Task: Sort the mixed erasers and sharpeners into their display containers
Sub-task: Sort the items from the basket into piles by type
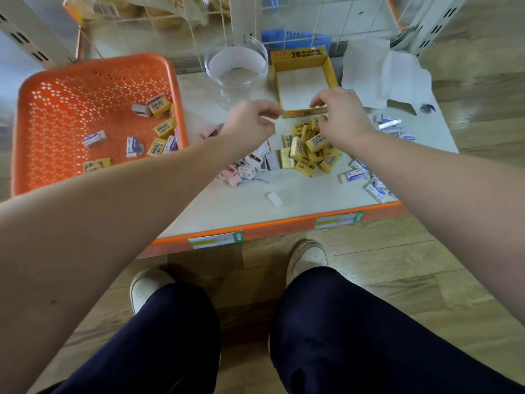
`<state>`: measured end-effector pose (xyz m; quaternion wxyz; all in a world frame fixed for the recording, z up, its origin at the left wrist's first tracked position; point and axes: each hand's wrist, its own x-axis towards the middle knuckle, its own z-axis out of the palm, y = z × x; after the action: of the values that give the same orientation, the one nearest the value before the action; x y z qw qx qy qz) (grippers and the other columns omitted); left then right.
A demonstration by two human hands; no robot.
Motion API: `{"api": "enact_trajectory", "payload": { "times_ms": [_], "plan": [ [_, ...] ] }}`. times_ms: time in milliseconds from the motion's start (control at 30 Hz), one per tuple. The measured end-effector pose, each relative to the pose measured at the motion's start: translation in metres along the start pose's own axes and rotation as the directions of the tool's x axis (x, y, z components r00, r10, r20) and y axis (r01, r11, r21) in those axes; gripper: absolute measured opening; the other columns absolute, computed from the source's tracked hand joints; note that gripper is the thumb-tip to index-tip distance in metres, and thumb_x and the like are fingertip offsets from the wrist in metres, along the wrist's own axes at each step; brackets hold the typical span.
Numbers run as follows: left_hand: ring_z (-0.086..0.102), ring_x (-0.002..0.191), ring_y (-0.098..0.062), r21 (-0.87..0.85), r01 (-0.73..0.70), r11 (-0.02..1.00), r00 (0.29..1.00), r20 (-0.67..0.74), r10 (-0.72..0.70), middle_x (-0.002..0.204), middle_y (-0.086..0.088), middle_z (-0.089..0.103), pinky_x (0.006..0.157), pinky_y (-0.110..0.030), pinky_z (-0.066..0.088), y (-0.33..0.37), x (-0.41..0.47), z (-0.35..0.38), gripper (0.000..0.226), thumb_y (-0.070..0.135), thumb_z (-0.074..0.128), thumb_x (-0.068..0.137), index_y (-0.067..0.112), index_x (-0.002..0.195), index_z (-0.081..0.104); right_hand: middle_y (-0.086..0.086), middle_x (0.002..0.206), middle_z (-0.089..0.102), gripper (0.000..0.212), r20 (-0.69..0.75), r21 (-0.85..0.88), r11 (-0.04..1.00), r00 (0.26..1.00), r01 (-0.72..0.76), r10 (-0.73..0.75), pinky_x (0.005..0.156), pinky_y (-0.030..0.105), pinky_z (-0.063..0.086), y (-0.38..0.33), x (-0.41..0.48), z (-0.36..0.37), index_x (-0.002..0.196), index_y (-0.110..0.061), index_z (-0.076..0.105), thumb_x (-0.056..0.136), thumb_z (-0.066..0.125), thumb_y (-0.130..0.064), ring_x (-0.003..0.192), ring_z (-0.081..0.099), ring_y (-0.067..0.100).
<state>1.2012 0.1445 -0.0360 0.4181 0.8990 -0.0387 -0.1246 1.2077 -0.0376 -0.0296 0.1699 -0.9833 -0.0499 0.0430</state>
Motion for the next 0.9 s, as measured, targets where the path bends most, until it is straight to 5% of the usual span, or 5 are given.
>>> {"api": "enact_trajectory", "payload": {
  "times_ms": [233,467,667,800,900],
  "plan": [
    [0.058,0.096,0.0,0.069,-0.148,0.987,0.961,-0.226,0.16,0.103,0.012,0.064,0.086,-0.006,0.042,-0.027,-0.015,-0.065,0.039,0.002,0.047,0.084,0.016,0.114,0.066,0.008,0.123,0.055,0.035,-0.028,0.048,0.985,0.986,0.166,-0.165,0.095,0.03,0.035,-0.066,0.015,0.017,0.121,-0.013,0.056,0.088,0.049,-0.004,0.116,0.046,0.024],
    [0.054,0.073,-0.002,0.058,0.075,0.996,0.883,-0.468,-0.039,0.095,0.008,0.064,0.064,-0.003,0.037,-0.081,-0.035,-0.125,0.036,0.002,0.047,0.081,0.019,0.105,0.068,0.003,0.116,0.058,0.028,-0.085,0.177,0.929,0.945,0.326,-0.316,0.09,0.021,0.037,-0.149,0.027,0.034,0.112,-0.014,0.06,0.086,0.05,-0.009,0.106,0.052,0.014],
    [0.056,0.11,-0.022,0.216,0.272,0.938,0.944,-0.25,-0.216,0.119,-0.006,0.063,0.089,-0.024,0.04,-0.133,-0.059,-0.15,0.042,0.006,0.057,0.081,0.015,0.122,0.06,0.005,0.108,0.063,0.022,-0.084,0.197,0.865,0.887,0.462,-0.454,0.088,0.024,0.036,-0.205,0.026,0.051,0.103,-0.011,0.065,0.085,0.052,-0.009,0.101,0.055,0.018],
    [0.05,0.114,-0.033,0.441,0.239,0.865,0.971,-0.114,-0.211,0.122,-0.013,0.058,0.098,-0.038,0.041,-0.167,-0.073,-0.158,0.041,0.014,0.06,0.08,0.018,0.121,0.06,0.007,0.114,0.06,0.027,0.058,0.179,0.856,0.864,0.485,-0.501,0.087,0.025,0.036,-0.221,0.025,0.07,0.108,-0.011,0.064,0.085,0.05,-0.007,0.106,0.053,0.02],
    [0.047,0.117,-0.035,0.457,0.278,0.845,0.961,-0.126,-0.247,0.124,-0.014,0.055,0.1,-0.042,0.04,-0.187,-0.078,-0.169,0.045,0.014,0.063,0.079,0.019,0.123,0.057,0.005,0.124,0.055,0.034,0.198,0.081,0.859,0.837,0.506,-0.511,0.089,0.032,0.041,-0.229,0.026,0.081,0.118,-0.017,0.058,0.086,0.048,-0.011,0.112,0.051,0.023]
  ]
}}
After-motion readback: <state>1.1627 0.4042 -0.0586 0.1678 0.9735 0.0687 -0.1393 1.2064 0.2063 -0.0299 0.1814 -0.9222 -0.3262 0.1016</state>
